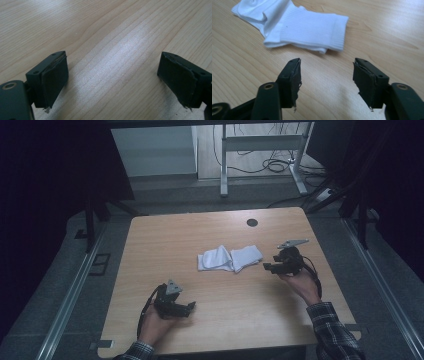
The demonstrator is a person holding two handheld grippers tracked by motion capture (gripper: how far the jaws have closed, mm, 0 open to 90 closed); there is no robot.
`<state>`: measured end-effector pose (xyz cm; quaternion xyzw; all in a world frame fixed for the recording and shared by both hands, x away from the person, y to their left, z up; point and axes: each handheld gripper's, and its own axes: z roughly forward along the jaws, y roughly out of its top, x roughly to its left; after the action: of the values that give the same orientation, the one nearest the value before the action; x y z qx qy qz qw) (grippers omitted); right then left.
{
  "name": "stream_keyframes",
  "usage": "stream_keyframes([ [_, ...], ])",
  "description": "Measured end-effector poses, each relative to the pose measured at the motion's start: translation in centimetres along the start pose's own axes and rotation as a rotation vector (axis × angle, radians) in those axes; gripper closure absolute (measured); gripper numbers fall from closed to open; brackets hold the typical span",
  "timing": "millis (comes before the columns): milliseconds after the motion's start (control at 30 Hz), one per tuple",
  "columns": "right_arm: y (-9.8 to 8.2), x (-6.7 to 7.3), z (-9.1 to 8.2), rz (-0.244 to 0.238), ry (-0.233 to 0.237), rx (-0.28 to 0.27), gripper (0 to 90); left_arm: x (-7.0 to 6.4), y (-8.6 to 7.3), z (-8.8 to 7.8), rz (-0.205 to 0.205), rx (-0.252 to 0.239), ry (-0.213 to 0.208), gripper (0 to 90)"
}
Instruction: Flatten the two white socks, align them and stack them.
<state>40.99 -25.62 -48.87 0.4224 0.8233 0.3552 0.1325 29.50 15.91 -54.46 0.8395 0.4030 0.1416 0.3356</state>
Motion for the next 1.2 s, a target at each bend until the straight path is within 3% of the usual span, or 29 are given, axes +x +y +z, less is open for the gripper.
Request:
stream_keyframes([
  [433, 3.0, -0.7, 1.8, 0.058, 0.016, 0.022, 57.1, 0.0, 0.0, 0.0, 0.0, -0.001, 0.0, 10.0],
  [733, 4.1, -0.7, 3.5, 0.039, -0.014, 0.022, 69.4, 0.0, 0.0, 0.0, 0.0, -0.001, 0.0, 10.0],
  [833, 4.4, -0.7, 4.2, 0.037, -0.025, 0.026, 69.3, 0.0, 0.0, 0.0, 0.0, -0.001, 0.0, 10.0],
  [1200, 3.9, -1.1, 7.2, 0.059, -0.055, 0.076, 52.1, 0.0, 0.0, 0.0, 0.0, -0.002, 0.0, 10.0],
])
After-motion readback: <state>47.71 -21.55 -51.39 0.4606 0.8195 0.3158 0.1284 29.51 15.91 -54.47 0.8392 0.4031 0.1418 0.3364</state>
